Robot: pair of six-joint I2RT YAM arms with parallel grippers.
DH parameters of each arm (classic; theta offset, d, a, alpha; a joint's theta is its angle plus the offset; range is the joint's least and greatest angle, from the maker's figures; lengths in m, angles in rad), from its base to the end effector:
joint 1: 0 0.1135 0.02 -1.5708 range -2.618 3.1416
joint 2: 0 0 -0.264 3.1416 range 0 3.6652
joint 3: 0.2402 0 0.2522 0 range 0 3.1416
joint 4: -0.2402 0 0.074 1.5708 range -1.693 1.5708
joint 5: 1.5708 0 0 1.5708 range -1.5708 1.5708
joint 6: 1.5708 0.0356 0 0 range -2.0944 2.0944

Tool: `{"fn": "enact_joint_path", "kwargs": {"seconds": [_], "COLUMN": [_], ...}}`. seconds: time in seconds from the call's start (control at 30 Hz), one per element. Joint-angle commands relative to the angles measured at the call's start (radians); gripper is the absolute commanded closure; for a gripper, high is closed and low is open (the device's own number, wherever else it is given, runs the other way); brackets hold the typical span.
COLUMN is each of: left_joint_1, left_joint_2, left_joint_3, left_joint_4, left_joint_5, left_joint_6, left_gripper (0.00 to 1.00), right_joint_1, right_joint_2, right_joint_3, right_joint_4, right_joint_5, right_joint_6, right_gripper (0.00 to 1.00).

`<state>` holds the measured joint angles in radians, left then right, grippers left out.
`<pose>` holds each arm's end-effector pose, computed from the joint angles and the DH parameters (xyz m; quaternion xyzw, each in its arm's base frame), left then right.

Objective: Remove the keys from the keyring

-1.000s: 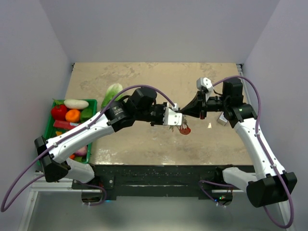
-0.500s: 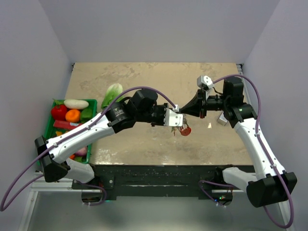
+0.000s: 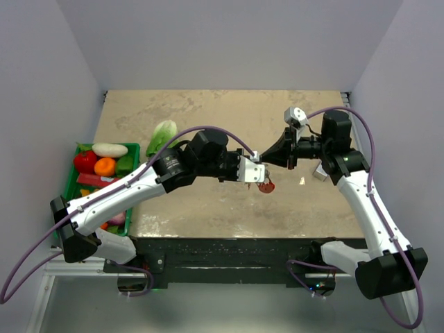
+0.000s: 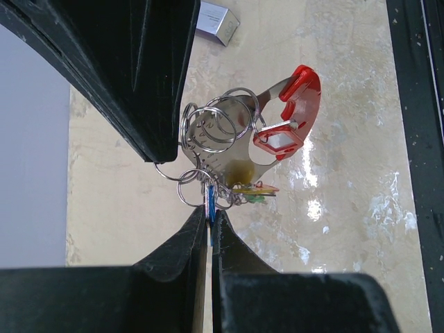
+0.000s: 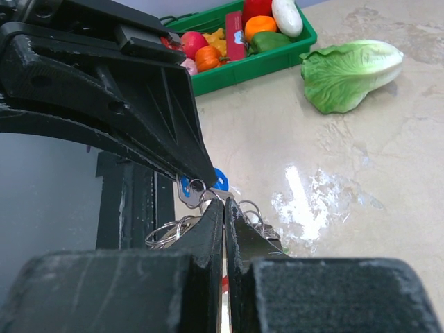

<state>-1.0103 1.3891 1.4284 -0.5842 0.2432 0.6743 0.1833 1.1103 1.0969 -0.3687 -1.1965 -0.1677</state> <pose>0.1562 -0.2650 0.3865 0.6850 0.5314 -0.1857 0.4626 0.2193 0.0743 0.3743 -0.4301 0.6190 0.4702 0.4591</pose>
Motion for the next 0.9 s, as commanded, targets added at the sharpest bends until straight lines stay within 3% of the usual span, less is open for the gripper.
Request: {"fn": "enact_joint_path", "kwargs": {"seconds": [0.0, 0.2, 0.5, 0.87], "left_joint_1": [-0.033, -0.033, -0.033, -0.114], "left_joint_2": [-0.005, -0.001, -0.004, 0.045], "left_joint_3": [0.004, 0.007, 0.007, 0.001], "left_joint_4": [-0.111, -0.095, -0.06, -0.059], "left_joint_5": [0.056, 0.019, -0.151, -0.39], "left_joint_6": [-0.021, -0.03, -0.013, 0.042], "left_gripper": [1.0, 1.0, 1.0, 1.0], "right_joint_1": [-0.021, -0.019, -0.019, 0.007], "right_joint_2": [-0.027, -0.03, -0.032, -0.033], "right_joint_3": [0.006, 0.015, 0.057, 0.035], "right_joint_4": [0.131, 0.076, -0.094, -0.092], "right_joint_5": [0.101, 0.161, 0.153, 0.218], "right_joint_6": [-0.006, -0.054, -0.2, -0.165], "right_gripper": [1.0, 1.0, 1.0, 1.0]}}
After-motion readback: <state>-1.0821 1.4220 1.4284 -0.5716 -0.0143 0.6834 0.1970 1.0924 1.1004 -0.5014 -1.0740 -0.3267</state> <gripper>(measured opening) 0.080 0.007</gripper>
